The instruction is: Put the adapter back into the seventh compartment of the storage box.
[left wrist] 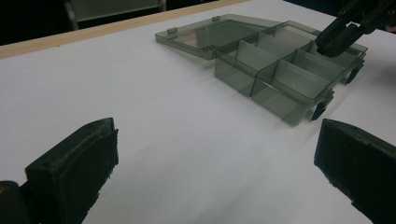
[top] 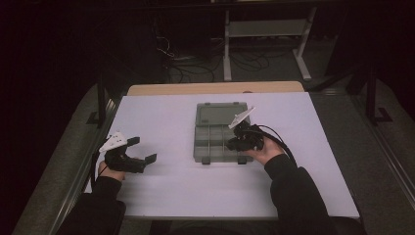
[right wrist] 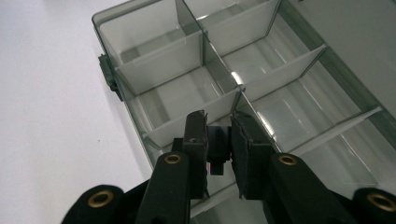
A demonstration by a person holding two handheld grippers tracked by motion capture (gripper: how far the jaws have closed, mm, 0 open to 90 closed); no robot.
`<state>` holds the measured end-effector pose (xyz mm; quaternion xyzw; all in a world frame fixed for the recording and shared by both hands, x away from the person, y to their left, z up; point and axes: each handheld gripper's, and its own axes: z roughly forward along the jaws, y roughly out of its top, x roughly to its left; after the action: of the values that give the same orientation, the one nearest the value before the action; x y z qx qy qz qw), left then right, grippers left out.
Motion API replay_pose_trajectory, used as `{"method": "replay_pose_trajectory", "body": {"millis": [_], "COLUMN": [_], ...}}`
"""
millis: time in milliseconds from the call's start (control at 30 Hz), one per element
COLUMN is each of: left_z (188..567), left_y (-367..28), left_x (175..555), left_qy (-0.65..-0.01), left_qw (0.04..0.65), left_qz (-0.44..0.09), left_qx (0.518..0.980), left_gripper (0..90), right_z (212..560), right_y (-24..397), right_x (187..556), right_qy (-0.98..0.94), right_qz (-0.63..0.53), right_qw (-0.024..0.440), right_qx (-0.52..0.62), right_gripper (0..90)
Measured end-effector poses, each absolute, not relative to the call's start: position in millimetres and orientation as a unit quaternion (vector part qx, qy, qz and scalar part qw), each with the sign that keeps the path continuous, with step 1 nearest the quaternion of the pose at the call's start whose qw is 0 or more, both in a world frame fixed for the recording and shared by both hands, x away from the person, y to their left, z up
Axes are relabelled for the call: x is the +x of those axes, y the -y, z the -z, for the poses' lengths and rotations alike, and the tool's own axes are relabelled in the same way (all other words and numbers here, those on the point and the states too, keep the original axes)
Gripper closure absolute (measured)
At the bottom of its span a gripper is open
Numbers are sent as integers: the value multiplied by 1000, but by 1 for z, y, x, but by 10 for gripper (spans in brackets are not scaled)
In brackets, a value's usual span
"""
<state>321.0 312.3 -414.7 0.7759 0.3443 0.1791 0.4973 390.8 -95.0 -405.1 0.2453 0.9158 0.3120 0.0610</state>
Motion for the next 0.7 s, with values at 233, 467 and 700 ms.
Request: {"method": "replay_pose_trajectory", "body": {"millis": [233, 467, 700], "left_z": [415, 415, 415], "left_y": [-312, -312, -312], "left_x": [321, 321, 321], "left_qy": [-344, -344, -343], "left_qw": [497, 497, 497], "left_qz": [-179, -179, -178], "left_qx": [776, 776, 777], "left_gripper": [0, 0, 0], "right_z": [410, 410, 405], "right_y": [94, 93, 97], "right_x": [392, 392, 390], "right_qy": [-918, -918, -915], "right_qz": [-301, -303, -313], "right_qw": [57, 54, 59], "right_qx": [251, 250, 249], "right_gripper": [755, 706, 658]}}
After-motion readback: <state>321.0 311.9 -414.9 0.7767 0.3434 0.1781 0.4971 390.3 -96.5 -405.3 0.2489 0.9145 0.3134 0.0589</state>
